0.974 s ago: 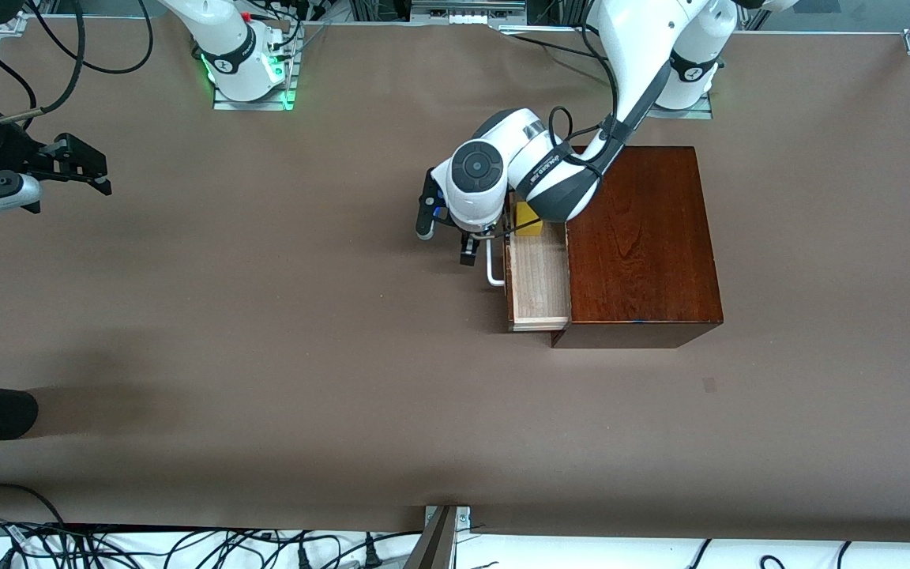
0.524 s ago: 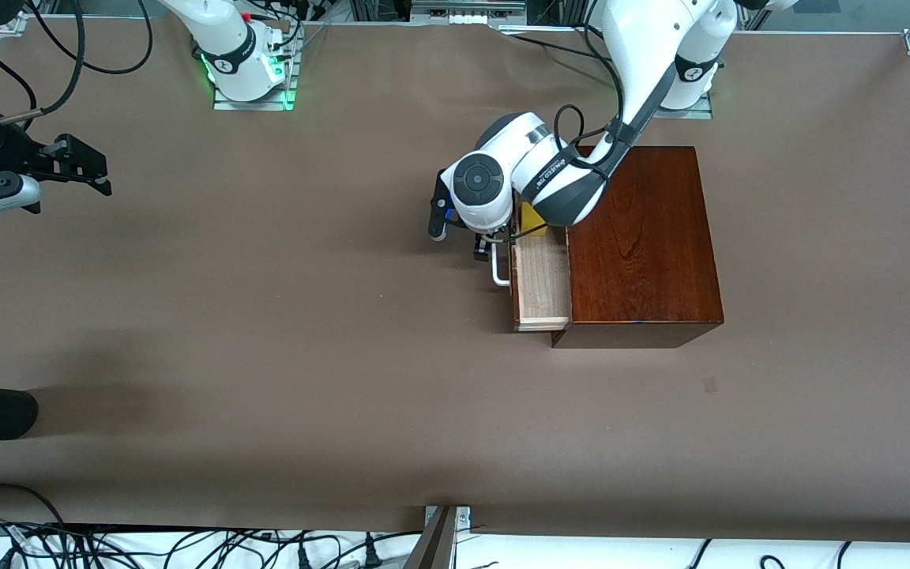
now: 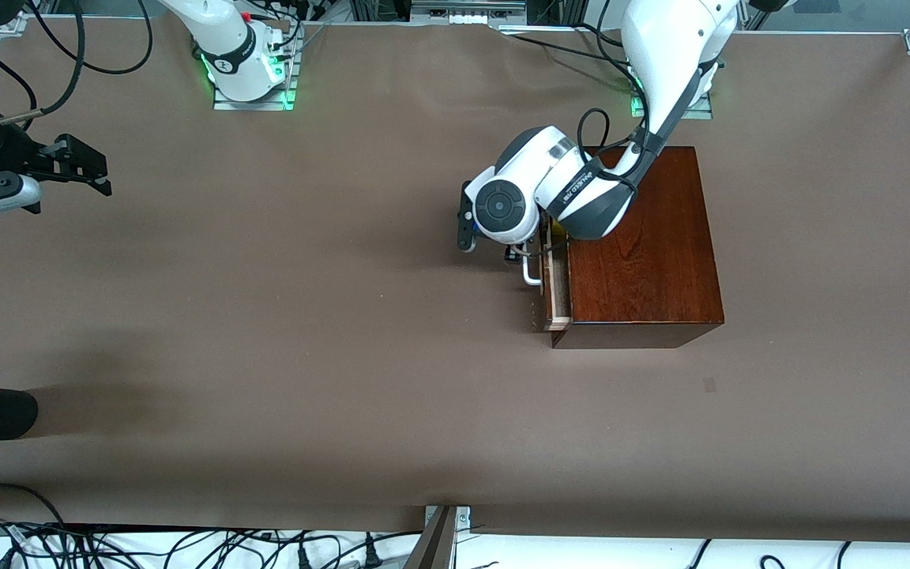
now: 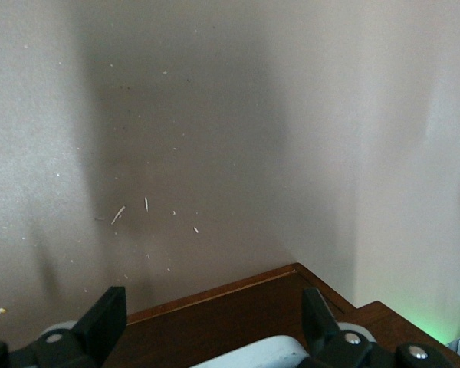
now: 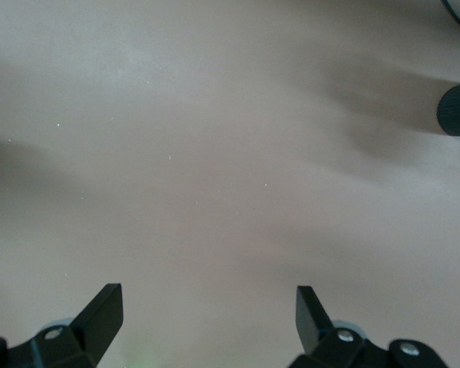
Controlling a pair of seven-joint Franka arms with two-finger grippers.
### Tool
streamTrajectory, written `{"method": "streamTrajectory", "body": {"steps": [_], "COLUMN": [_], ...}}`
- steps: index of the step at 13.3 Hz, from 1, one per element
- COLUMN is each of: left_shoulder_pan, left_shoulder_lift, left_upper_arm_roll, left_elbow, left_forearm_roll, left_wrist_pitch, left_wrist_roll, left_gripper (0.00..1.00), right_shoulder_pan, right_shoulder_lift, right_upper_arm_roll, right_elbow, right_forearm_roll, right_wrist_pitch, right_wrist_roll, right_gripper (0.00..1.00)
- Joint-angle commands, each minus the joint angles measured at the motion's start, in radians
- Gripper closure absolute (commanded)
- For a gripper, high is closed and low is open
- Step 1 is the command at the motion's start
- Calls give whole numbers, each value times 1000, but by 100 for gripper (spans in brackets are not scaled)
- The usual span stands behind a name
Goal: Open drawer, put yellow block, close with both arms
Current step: 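Push the drawer front into the box with the left gripper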
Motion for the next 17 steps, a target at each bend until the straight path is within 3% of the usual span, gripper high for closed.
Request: {"method": "streamTrajectory", "body": {"steps": [1, 5, 17], "left_shoulder_pan": [29, 29, 50], "left_shoulder_lift": [-22, -31, -69], "left_upper_arm_roll": [24, 26, 19], "left_elbow": [-16, -13, 14], "left_forearm_roll": [51, 97, 83], "left_wrist_pitch": [-31, -81, -114], "left_wrist_roll": [20, 11, 3], "left_gripper": [0, 0, 0], "right_shoulder_pan": [-5, -5, -5], "right_shoulder_lift": [9, 9, 9], "right_upper_arm_roll": [0, 0, 0], "right_elbow": [26, 26, 26], "right_forearm_roll": [17, 17, 17], "right_wrist_pitch": [-18, -18, -18], "right_wrist_roll": [6, 6, 7], "right_gripper": [0, 0, 0]}}
